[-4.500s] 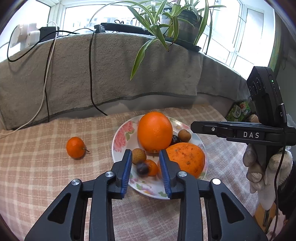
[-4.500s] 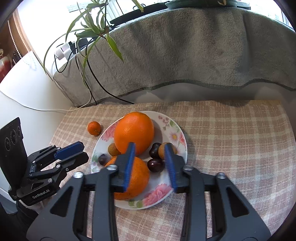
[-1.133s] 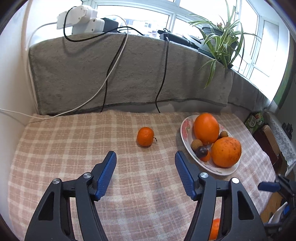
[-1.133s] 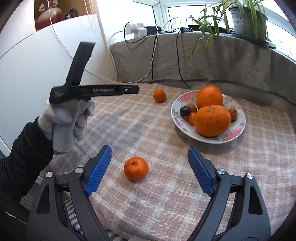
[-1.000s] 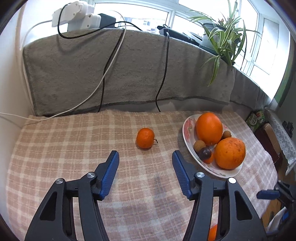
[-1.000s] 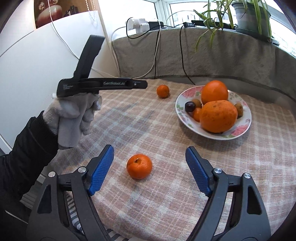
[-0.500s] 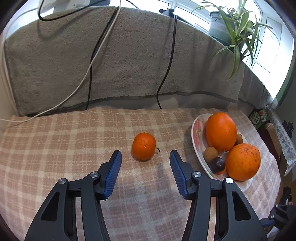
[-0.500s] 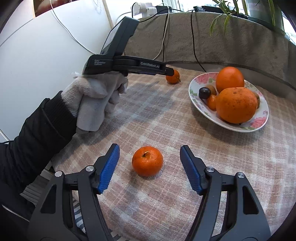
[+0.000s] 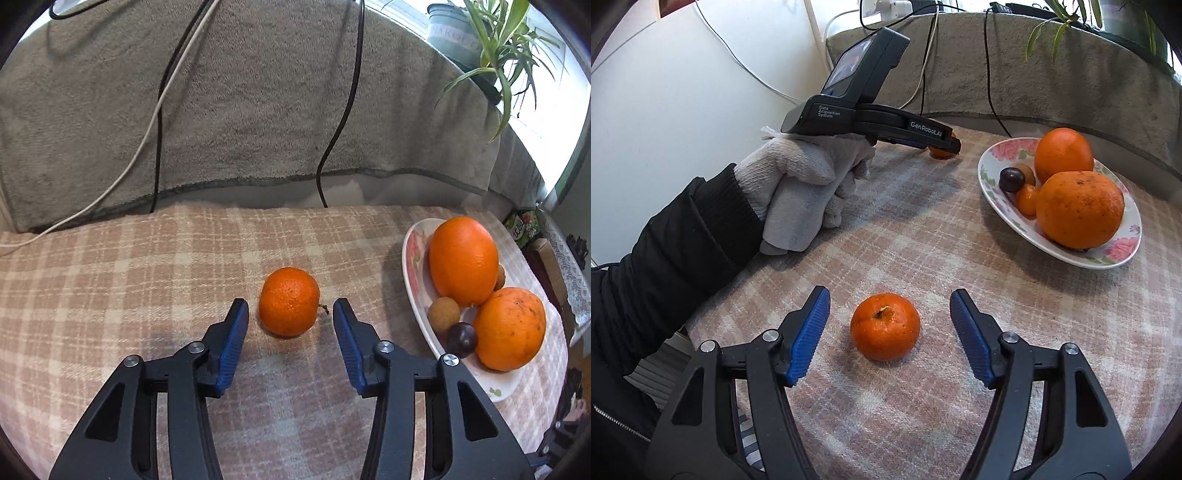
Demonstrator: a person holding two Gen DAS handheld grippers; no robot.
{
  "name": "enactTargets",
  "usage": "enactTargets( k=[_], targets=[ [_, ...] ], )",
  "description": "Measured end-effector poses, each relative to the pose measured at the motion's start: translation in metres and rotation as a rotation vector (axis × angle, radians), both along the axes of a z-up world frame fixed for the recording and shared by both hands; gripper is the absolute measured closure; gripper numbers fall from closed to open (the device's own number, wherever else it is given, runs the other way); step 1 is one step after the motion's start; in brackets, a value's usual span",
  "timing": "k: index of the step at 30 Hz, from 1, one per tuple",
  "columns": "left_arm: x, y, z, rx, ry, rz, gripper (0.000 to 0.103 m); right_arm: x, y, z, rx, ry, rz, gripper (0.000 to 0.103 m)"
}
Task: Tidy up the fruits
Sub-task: 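Move both open grippers toward the two small tangerines on the table, then grasp a small tangerine with the left gripper while the right gripper grasps the other tangerine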
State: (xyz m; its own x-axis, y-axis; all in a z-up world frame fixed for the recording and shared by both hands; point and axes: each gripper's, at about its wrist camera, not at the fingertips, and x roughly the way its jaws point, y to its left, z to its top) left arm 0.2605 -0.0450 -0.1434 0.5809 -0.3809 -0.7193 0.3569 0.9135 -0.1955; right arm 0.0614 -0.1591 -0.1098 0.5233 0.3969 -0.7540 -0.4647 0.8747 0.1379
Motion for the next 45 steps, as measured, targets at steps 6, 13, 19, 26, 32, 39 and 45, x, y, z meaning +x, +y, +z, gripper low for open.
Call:
enactTargets(
  k=[6,13,19,26,32,39,45],
  targets=[
    [0.005,-0.001,-0.002,-0.005,0.000,-0.008,0.061,0.004,0.006,-0.005,-0.018,0.011,0.005,0.034],
    [0.007,0.000,-0.003,-0.009,-0.004,-0.011,0.069,0.008,0.012,-0.011,-0.037,0.021,0.019,0.046],
    [0.006,-0.001,-0.002,0.001,-0.015,-0.011,0.069,0.010,0.015,-0.014,-0.037,0.038,0.035,0.059],
    [0.006,-0.002,-0.002,0.005,-0.019,-0.013,0.070,0.008,0.015,-0.013,-0.041,0.035,0.038,0.059],
    [0.007,-0.002,-0.001,0.004,-0.020,-0.014,0.070,0.009,0.017,-0.013,-0.051,0.031,0.043,0.060],
    [0.007,-0.002,-0.001,0.002,-0.019,-0.014,0.070,0.009,0.014,-0.013,-0.047,0.041,0.045,0.060],
    [0.006,-0.001,0.001,0.004,-0.023,-0.013,0.071,0.008,0.011,-0.012,-0.035,0.045,0.039,0.060]
  ],
)
